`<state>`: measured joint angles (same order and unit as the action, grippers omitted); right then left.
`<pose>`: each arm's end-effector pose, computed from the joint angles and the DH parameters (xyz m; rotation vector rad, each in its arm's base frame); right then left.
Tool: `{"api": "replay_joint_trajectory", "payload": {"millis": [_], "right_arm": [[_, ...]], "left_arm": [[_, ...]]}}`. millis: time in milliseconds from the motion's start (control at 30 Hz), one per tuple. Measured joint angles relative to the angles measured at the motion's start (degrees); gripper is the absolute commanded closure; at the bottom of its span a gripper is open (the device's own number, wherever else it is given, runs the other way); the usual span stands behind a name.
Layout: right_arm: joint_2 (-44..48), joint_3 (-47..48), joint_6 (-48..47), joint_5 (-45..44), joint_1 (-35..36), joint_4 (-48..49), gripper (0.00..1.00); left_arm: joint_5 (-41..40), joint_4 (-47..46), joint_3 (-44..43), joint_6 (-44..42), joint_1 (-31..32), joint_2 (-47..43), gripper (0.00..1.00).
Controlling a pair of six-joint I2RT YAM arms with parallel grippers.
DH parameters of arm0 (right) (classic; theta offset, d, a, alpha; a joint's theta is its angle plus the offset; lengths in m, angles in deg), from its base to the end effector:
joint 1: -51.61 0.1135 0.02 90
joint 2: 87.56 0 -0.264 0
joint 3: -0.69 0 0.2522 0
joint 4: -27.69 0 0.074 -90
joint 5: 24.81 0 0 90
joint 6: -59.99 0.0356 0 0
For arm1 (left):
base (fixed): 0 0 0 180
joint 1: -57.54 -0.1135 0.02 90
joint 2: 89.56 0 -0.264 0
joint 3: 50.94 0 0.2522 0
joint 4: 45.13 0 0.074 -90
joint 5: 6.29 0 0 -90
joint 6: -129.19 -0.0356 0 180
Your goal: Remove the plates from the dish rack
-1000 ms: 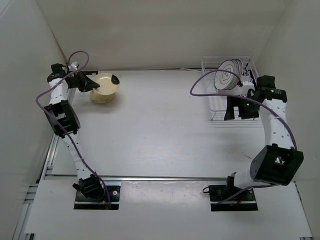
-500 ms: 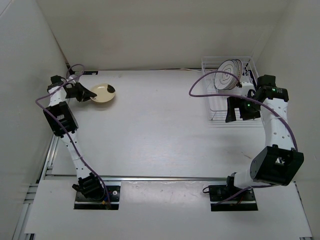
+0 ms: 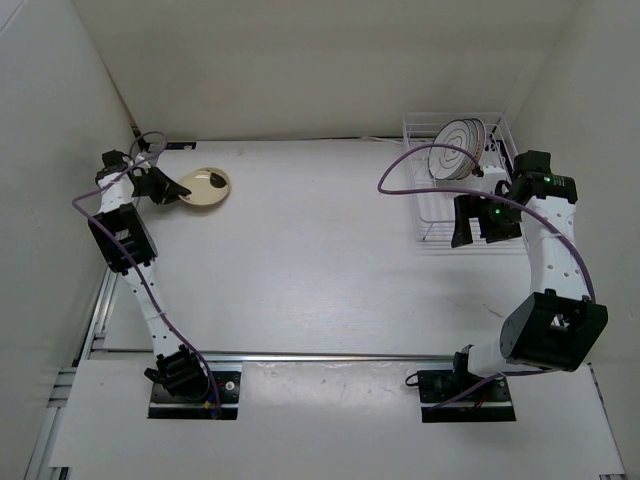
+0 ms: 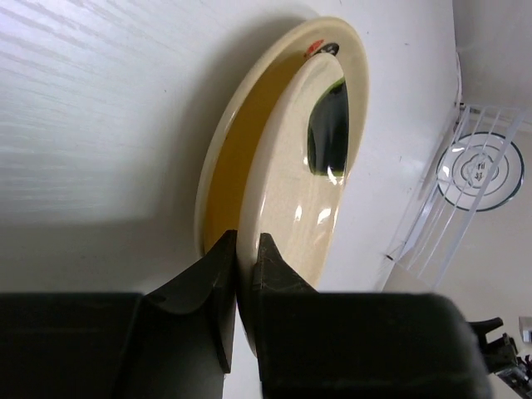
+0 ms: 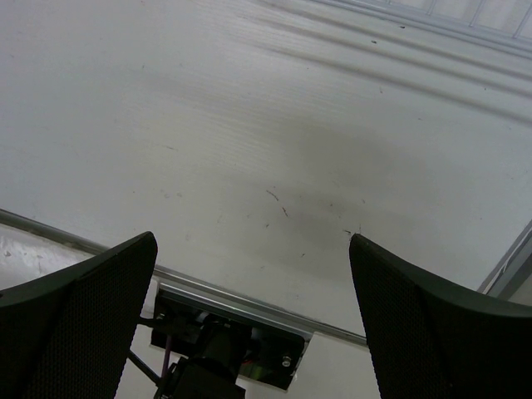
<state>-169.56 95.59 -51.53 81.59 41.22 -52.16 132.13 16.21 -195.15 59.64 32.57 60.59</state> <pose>0.2688 -0.0391 0.3317 -0.3370 2.6500 0.2203 0.4985 0.2028 0.1288 -0.7586 2.3989 -1.1059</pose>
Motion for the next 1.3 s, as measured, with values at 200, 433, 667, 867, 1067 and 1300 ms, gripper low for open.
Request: {"api": "replay_joint_trajectory", "payload": {"millis": [200, 433, 667, 867, 1067, 1300], "right_arm": [[0.0, 0.0, 0.02, 0.07, 0.0, 0.0, 0.0], [0.0, -0.02, 0.13, 0.87, 0.0, 0.02, 0.0], [0.0, -1.27, 0.7, 2.71, 0.0, 0.37, 0.0], [0.33, -4.92, 1.62, 4.31, 0.0, 1.92, 0.0], [2.12, -8.44, 2.23, 5.6, 0.0, 3.32, 0.0], [3.87, -10.49, 3.21, 6.75, 0.0, 4.85, 0.0]], "left_arm": [[-2.58, 0.22, -1.31, 0.2, 0.0, 0.5, 0.75], [-6.78, 0.5, -1.46, -0.17, 0.24, 0.11, 0.63], [-11.5, 1.53, -1.46, -0.98, 1.14, -1.44, 0.48], [-15.47, 2.16, -1.46, -2.19, 2.25, -2.95, 0.31], [-20.59, 3.13, -1.46, -3.08, 3.5, -4.59, 0.21], [-27.3, 3.76, -1.44, -4.11, 4.74, -6.67, 0.17]]}}
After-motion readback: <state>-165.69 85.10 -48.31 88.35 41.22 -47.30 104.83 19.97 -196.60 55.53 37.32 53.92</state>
